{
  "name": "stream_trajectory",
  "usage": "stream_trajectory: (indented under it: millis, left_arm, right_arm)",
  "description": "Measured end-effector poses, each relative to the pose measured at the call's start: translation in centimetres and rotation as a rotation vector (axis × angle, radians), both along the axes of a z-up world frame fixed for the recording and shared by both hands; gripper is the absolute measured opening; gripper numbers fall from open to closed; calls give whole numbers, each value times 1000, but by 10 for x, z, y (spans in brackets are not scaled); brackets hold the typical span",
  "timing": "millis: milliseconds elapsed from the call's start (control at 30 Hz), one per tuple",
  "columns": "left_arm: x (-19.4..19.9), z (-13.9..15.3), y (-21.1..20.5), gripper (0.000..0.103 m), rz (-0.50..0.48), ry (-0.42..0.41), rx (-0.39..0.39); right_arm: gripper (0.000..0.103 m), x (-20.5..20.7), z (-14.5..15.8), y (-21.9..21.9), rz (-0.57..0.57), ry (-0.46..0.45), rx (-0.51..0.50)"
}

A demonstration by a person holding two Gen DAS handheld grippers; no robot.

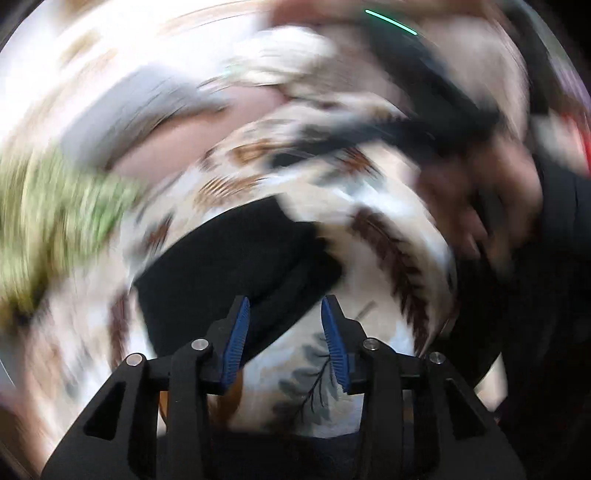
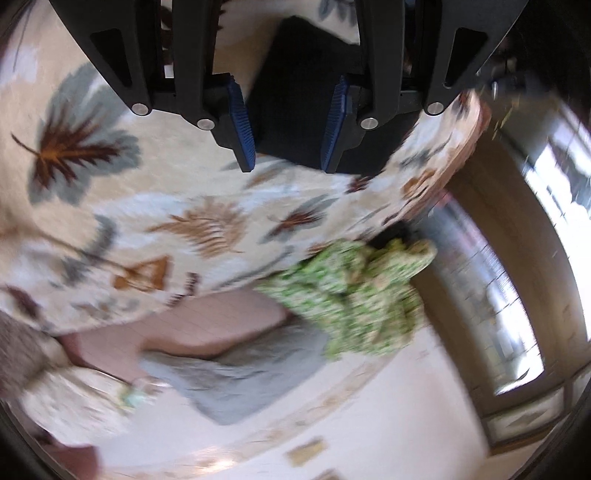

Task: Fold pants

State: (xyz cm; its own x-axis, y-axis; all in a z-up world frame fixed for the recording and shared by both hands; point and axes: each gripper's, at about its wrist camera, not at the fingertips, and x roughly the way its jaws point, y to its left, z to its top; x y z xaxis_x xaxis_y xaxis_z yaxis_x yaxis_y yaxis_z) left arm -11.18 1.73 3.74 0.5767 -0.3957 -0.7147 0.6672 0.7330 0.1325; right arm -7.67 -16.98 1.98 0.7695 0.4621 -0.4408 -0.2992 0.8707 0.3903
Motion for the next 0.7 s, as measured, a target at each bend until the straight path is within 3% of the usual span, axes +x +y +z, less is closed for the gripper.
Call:
stream_trajectory:
  millis: [133,233,300,467,500,533,700]
  left_arm:
    - [54,6,65,37,295,238,-315]
    - [73,11,73,37,403,233,-391]
    - [83,3,68,37,428,283,-394]
    - [92,-54,54,35,421,542,-346]
    - [88,-59,51,33,424,551,-327]
    - [81,-58,45,30,424,507,-287]
    - [76,-59,41,30,421,506,-285]
  right_arm:
    - [23,-10,-7,36,121,19,-95]
    - [23,-8,-15,47,132,52,-109]
    - [22,-5,-23,54,139,95,-136]
    - [22,-8,-54,69,163,213,-254]
    - [22,-9,-54,69,163,211,-266]
    - [22,-8,-55,69,163,218,-266]
    - [22,-6,-60,64,157,236,-252]
